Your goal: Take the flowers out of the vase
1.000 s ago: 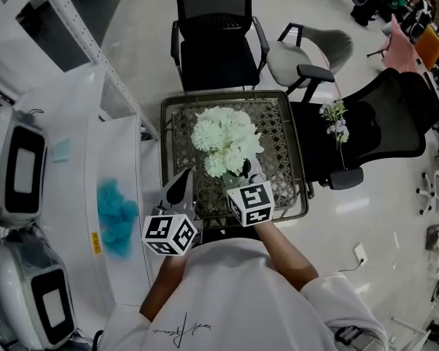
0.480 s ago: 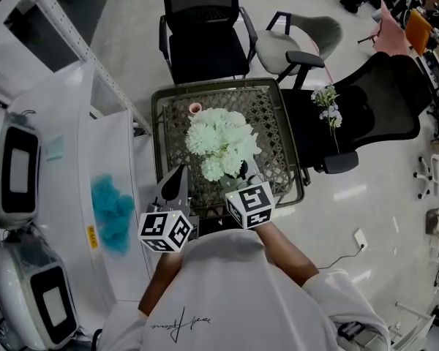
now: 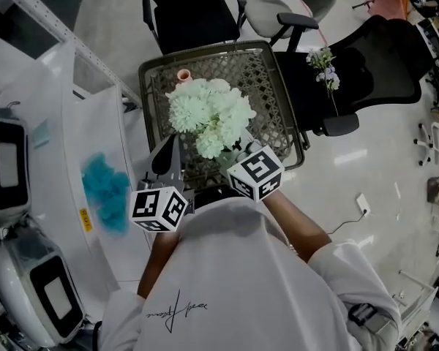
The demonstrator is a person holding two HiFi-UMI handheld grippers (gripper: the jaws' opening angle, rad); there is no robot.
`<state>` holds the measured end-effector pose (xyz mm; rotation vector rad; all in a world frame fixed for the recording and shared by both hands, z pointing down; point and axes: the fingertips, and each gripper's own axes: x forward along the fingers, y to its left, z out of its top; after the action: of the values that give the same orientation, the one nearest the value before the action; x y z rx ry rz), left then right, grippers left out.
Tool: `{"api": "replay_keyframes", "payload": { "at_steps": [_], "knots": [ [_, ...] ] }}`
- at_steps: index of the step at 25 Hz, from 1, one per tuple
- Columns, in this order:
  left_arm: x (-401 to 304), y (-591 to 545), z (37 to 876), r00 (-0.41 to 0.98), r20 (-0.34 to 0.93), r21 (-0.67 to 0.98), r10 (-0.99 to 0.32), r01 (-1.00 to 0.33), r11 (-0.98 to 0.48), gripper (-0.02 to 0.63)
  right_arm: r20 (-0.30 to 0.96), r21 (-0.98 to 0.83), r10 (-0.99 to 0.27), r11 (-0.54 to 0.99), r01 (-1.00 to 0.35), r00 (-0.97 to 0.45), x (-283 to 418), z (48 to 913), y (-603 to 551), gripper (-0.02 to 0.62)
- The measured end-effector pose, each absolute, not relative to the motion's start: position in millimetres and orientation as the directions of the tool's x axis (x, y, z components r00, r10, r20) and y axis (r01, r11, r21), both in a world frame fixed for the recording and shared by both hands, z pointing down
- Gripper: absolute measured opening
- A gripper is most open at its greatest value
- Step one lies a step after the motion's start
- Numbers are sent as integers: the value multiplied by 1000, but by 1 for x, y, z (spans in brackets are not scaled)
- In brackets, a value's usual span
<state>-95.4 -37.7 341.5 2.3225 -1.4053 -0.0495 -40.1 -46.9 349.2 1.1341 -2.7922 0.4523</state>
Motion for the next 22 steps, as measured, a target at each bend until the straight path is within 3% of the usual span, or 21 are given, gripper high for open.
{"api": "replay_keyframes", "payload": {
  "at_steps": [22],
  "knots": [
    [-66, -30, 348, 516, 204, 398, -832, -820, -411, -2, 194, -236, -599, 740, -630, -777, -10, 337, -33, 72]
  ]
}}
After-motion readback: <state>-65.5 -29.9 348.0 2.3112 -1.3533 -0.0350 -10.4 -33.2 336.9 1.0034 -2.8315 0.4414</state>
